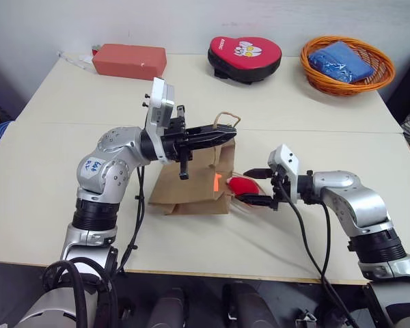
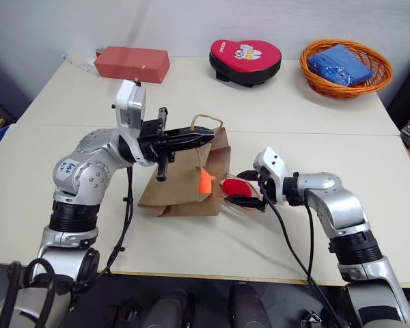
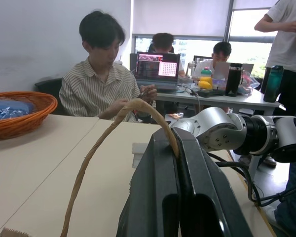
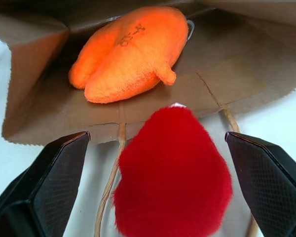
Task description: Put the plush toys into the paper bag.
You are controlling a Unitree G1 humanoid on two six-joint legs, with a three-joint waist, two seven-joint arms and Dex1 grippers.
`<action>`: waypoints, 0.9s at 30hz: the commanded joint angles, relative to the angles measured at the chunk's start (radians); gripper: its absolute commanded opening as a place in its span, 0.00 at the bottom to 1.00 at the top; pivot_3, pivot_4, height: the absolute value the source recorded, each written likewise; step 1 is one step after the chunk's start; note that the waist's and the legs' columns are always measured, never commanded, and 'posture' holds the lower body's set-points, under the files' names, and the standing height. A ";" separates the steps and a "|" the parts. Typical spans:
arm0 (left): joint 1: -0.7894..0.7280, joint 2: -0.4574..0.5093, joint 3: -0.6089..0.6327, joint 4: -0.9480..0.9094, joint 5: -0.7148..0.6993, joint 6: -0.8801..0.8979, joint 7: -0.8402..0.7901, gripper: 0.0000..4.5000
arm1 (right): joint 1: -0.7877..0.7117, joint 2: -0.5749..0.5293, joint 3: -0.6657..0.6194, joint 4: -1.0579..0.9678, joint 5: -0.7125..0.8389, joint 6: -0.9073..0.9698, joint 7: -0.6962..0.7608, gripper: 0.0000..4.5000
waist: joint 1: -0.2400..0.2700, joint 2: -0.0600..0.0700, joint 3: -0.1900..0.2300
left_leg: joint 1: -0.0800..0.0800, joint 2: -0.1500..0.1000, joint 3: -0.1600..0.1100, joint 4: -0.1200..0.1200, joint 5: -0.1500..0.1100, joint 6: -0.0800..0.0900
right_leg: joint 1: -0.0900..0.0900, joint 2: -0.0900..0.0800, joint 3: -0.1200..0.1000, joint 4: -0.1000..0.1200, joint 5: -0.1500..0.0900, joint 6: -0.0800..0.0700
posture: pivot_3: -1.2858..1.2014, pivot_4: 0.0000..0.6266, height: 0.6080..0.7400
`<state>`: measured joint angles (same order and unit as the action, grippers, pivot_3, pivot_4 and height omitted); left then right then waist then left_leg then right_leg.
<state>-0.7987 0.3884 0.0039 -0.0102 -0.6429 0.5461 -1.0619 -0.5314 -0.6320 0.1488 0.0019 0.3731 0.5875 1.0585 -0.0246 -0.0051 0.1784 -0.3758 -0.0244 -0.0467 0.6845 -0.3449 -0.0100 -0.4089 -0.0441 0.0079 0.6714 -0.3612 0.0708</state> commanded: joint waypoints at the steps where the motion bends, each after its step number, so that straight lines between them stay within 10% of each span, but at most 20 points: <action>1: 0.000 0.009 0.013 -0.046 -0.022 0.003 -0.004 0.00 | 0.002 -0.009 -0.001 -0.018 -0.003 -0.007 0.014 0.72 | 0.000 0.000 0.000 | 0.000 0.000 0.000 0.000 0.000 0.000 | 0.000 0.000 0.000 -0.001 0.000 0.000 | 0.52 0.24 1.00; 11: 0.021 0.027 0.013 -0.075 -0.030 0.024 -0.011 0.00 | -0.022 -0.017 -0.037 -0.034 0.022 -0.029 0.055 0.02 | 0.000 0.000 0.000 | 0.000 0.000 0.000 0.000 0.000 0.000 | 0.000 0.000 0.000 0.000 0.000 0.000 | 0.52 0.24 1.00; 23: 0.046 0.081 0.002 -0.110 -0.055 0.075 -0.064 0.00 | -0.002 -0.086 -0.125 -0.103 0.132 0.041 0.104 0.02 | -0.001 0.000 0.000 | 0.000 0.000 0.000 0.000 0.000 0.000 | 0.000 0.000 0.000 -0.001 0.000 0.000 | 0.52 0.24 1.00; 27: 0.040 0.080 -0.003 -0.102 -0.049 0.070 -0.067 0.00 | 0.037 -0.063 -0.052 -0.141 0.052 -0.004 0.047 0.22 | 0.000 0.000 0.000 | 0.000 0.000 0.000 0.000 0.000 0.000 | 0.000 0.000 0.000 0.000 0.000 0.000 | 0.52 0.24 1.00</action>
<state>-0.7413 0.4597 -0.0040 -0.0804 -0.6782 0.6227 -1.1184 -0.5103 -0.7017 0.0775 -0.0994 0.4526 0.6143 1.1256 -0.0248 -0.0051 0.1784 -0.3757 -0.0243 -0.0469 0.6842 -0.3449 -0.0100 -0.4088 -0.0440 0.0079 0.6713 -0.3612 0.0708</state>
